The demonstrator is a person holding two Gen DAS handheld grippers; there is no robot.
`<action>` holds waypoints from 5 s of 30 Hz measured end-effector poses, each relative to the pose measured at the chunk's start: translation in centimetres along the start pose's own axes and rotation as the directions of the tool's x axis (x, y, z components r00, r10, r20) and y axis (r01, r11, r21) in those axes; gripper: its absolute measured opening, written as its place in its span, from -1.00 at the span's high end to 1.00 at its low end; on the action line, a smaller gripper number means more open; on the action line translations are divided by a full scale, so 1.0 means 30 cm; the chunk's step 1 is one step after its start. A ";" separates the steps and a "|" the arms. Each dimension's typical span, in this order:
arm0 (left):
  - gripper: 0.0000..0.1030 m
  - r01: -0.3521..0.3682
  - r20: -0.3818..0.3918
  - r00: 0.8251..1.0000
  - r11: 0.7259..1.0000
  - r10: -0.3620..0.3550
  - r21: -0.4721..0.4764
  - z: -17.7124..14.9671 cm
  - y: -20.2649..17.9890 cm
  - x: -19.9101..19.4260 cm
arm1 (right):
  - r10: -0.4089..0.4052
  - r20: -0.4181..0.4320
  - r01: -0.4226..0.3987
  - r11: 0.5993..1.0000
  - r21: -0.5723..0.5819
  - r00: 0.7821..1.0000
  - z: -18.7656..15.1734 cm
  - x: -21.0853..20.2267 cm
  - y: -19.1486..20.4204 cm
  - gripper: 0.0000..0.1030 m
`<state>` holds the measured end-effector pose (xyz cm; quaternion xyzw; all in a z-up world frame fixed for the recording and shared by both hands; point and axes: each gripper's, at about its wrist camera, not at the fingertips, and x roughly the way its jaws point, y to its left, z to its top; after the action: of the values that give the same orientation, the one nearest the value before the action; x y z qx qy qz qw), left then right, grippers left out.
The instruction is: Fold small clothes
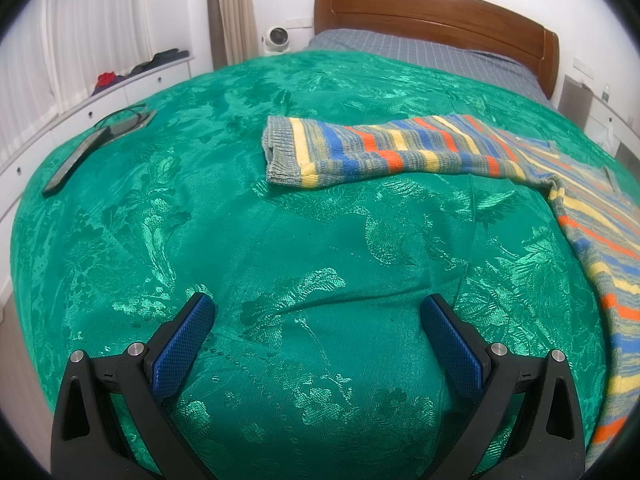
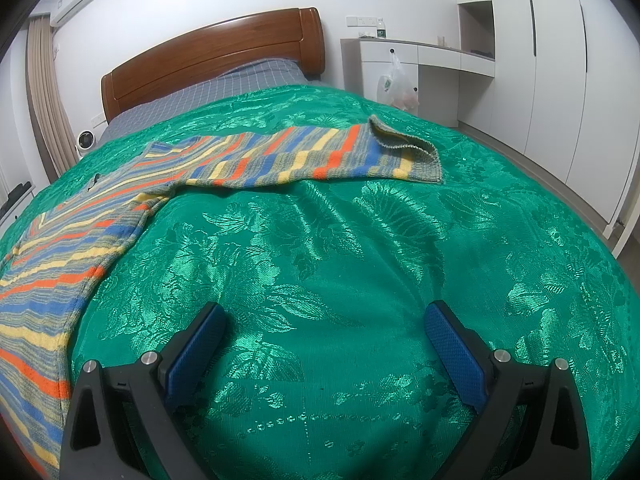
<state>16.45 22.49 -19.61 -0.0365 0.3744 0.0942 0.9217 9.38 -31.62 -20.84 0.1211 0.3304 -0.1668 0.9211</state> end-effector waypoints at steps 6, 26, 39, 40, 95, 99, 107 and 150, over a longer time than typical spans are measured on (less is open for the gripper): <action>-0.99 0.000 0.000 1.000 1.000 0.000 0.000 0.000 0.000 0.001 | -0.001 0.000 0.001 1.000 0.000 1.000 0.000 0.000 0.001 -0.92; -0.99 0.000 0.001 1.000 1.000 0.000 0.001 0.000 0.000 0.003 | -0.002 0.001 0.002 1.000 -0.002 1.000 -0.002 -0.001 0.005 -0.92; -0.99 0.000 0.002 1.000 1.000 0.000 0.001 0.000 0.000 0.003 | -0.003 0.001 0.003 1.000 -0.003 1.000 -0.003 -0.001 0.007 -0.92; -0.99 -0.001 0.002 1.000 1.000 0.001 0.001 0.000 0.001 0.002 | -0.003 0.001 0.003 1.000 -0.003 1.000 -0.003 -0.001 0.008 -0.92; -0.99 0.134 -0.019 0.991 0.989 -0.135 -0.059 0.052 0.051 -0.064 | 0.079 -0.135 -0.079 0.997 0.011 0.988 0.099 -0.026 -0.028 -0.91; -0.99 0.183 0.014 0.983 0.979 -0.183 -0.088 0.060 0.070 -0.101 | 0.207 -0.045 -0.191 0.954 0.230 0.977 0.248 -0.090 -0.232 -0.91; -0.99 0.123 -0.006 0.992 0.992 -0.123 -0.036 0.058 0.026 -0.066 | 0.218 -0.249 -0.118 0.925 0.362 0.944 0.439 0.139 -0.480 -0.50; -0.99 0.074 -0.049 0.996 0.997 -0.073 0.019 0.027 -0.010 0.005 | 0.755 -0.330 -0.717 0.649 0.253 0.567 0.633 0.182 0.614 -0.48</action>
<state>17.17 22.34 -19.14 -0.0428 0.3960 0.0554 0.9156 31.28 -22.34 -8.02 0.3210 0.4259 0.2464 0.8093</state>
